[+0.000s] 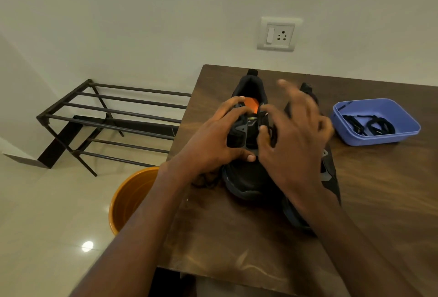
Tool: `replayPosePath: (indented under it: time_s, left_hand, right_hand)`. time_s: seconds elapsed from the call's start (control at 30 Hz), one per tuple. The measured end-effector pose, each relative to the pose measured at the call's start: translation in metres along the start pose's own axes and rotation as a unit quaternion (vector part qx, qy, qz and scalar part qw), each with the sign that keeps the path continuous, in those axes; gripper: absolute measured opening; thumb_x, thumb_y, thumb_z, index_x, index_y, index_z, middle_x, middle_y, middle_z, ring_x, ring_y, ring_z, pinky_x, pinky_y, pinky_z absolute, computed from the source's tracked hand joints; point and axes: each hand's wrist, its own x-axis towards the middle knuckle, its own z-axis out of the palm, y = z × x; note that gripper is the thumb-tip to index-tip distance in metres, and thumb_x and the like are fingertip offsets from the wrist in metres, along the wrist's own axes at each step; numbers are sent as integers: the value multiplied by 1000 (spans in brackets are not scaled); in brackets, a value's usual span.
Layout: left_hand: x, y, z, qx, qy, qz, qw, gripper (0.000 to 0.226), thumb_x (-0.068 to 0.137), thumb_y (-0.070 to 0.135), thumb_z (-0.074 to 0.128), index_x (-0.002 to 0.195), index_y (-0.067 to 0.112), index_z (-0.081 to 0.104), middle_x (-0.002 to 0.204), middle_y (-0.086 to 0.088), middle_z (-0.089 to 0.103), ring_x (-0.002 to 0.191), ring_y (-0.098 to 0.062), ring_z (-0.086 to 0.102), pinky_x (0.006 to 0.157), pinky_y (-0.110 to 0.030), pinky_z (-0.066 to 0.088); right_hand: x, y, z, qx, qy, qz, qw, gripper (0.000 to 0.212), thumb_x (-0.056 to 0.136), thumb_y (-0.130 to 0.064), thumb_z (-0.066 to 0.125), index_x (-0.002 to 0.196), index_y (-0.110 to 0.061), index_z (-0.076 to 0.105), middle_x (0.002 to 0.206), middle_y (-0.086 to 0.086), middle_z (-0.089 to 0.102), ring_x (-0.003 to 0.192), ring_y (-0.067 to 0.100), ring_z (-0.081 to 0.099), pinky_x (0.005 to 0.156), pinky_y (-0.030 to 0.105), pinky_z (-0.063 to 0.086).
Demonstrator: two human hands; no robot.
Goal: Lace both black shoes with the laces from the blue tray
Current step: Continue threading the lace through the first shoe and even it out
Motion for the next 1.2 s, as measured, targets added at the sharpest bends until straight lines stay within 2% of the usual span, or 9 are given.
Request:
replayPosePath:
  time_s: [0.17,0.3,0.4,0.5,0.63,0.77,0.9,1.1,1.2]
  left_hand:
    - [0,-2,1,-5,9,10,1000,94,76,33,88,155,30,37,167,18,11,146,-8,34,115,-34,46]
    - [1,-1,1,-15,6,0,1000,97,72,42,91,153,33,38,166,20,11,143,-1,30,114,-35,46]
    - [1,-1,1,-17,8,-6,1000,99,71,42,93,153,33,39,166,22,11,143,-1,29,115,-35,45]
    - [1,-2,1,-26,12,0,1000,96,72,40,91,153,32,39,166,21,12,146,-6,32,114,-39,47]
    - [1,-5,2,-18,13,11,1000,92,76,32,89,154,30,39,166,18,12,147,-9,33,113,-37,49]
    - [1,-4,3,-22,8,0,1000,97,72,42,91,153,32,39,166,21,11,148,-7,30,114,-40,47]
    - [2,-3,1,-26,5,-7,1000,98,70,43,92,152,33,39,165,24,11,149,-7,27,116,-42,45]
    - [1,-4,2,-29,9,6,1000,96,73,41,90,154,30,39,166,21,11,148,-9,31,114,-37,47]
    - [0,-3,1,-29,10,6,1000,95,73,41,90,154,30,40,166,20,12,148,-9,31,114,-37,47]
  right_hand:
    - [5,-5,14,-23,-134,3,991,15,88,-33,74,103,-33,76,162,-8,35,152,20,26,118,65,18]
    - [2,3,1,56,48,54,996,7,84,-31,75,90,-27,76,134,-5,60,127,17,53,114,57,29]
    - [4,7,-10,49,137,77,986,15,88,-30,69,100,-25,73,139,0,56,132,21,50,112,52,28]
    - [4,1,-5,-13,40,13,999,33,87,-27,68,120,-28,69,162,-3,35,151,21,28,116,53,17]
    - [5,-5,11,-43,-137,0,990,18,88,-36,73,107,-36,75,166,-9,26,156,20,16,119,64,8]
    - [5,4,4,31,19,39,999,9,85,-25,75,93,-30,77,138,-7,57,135,16,47,120,58,15]
    - [8,15,-15,39,170,87,981,17,90,-22,70,106,-24,75,137,0,57,130,20,51,114,59,27]
    - [4,0,8,-29,-71,-24,997,20,86,-34,75,106,-33,75,166,-8,29,155,22,20,118,66,9]
    - [4,0,13,-13,-85,2,996,12,83,-33,79,95,-34,78,154,-8,47,149,21,33,119,67,10]
